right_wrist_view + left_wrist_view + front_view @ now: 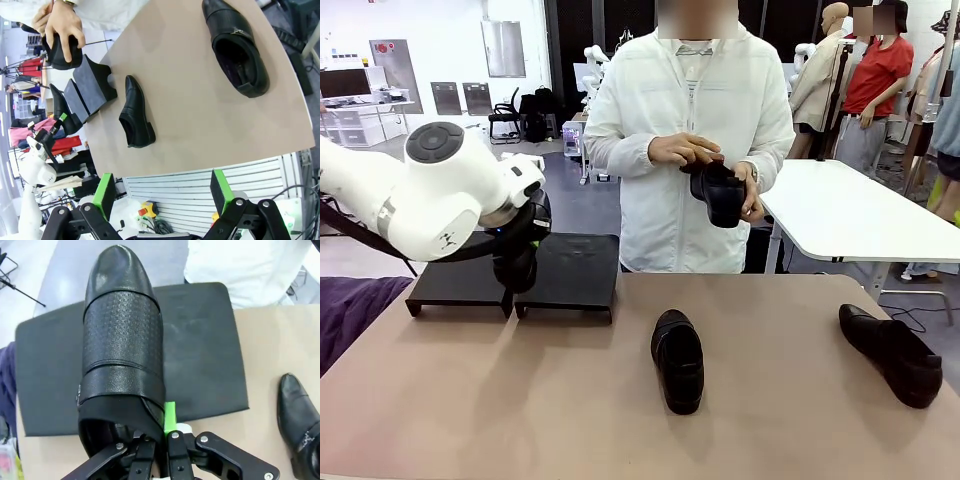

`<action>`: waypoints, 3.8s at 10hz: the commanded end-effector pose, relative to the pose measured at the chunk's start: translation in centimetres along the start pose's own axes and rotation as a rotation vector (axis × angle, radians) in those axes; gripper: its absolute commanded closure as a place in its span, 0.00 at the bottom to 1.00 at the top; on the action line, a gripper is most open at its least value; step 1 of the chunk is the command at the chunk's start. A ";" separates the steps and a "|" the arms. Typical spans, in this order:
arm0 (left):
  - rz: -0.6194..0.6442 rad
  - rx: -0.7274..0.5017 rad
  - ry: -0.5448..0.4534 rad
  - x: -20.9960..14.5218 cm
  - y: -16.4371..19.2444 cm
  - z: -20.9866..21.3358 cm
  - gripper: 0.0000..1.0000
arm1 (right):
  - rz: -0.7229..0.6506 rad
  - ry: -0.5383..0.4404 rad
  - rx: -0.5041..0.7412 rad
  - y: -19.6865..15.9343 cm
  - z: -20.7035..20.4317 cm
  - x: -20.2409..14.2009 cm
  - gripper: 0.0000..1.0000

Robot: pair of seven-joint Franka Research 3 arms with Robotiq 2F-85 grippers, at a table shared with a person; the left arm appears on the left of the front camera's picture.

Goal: Organize the shoes by placing them on the stand.
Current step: Place the Shoe from the middle of the table onto the Shoes Stand.

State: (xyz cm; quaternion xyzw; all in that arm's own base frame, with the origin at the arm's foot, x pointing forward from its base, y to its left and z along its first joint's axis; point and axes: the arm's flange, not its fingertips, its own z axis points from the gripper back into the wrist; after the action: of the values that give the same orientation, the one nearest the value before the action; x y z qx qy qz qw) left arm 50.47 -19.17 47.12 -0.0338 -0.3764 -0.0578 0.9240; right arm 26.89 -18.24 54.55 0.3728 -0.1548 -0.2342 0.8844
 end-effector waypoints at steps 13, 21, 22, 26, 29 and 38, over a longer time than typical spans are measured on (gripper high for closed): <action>0.051 0.104 0.111 5.6 -2.9 -11.4 1.00 | 0.022 0.000 0.013 0.0 0.1 0.2 0.00; -0.018 0.070 0.105 6.2 -1.3 -9.2 0.00 | 0.022 0.000 0.013 0.0 0.1 0.2 0.00; -0.033 0.049 0.138 6.6 -0.7 -7.9 0.00 | 0.022 0.000 0.013 0.0 0.1 0.2 0.00; -0.166 -0.057 0.273 7.0 0.8 1.8 0.00 | 0.022 0.000 0.013 0.0 0.1 0.2 0.00; -0.171 -0.260 0.541 7.4 5.7 9.5 0.00 | 0.022 0.000 0.013 0.0 0.1 0.2 0.00; 0.467 -0.447 0.253 -11.6 25.2 18.8 0.00 | 0.022 0.000 0.013 0.0 0.1 0.2 0.00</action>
State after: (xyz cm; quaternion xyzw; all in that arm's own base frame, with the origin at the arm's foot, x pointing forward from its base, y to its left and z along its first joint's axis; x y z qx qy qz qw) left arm 29.47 9.52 52.92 -0.3395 -0.2199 0.0918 0.9099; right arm 26.93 -18.27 54.51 0.3729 -0.1537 -0.2343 0.8846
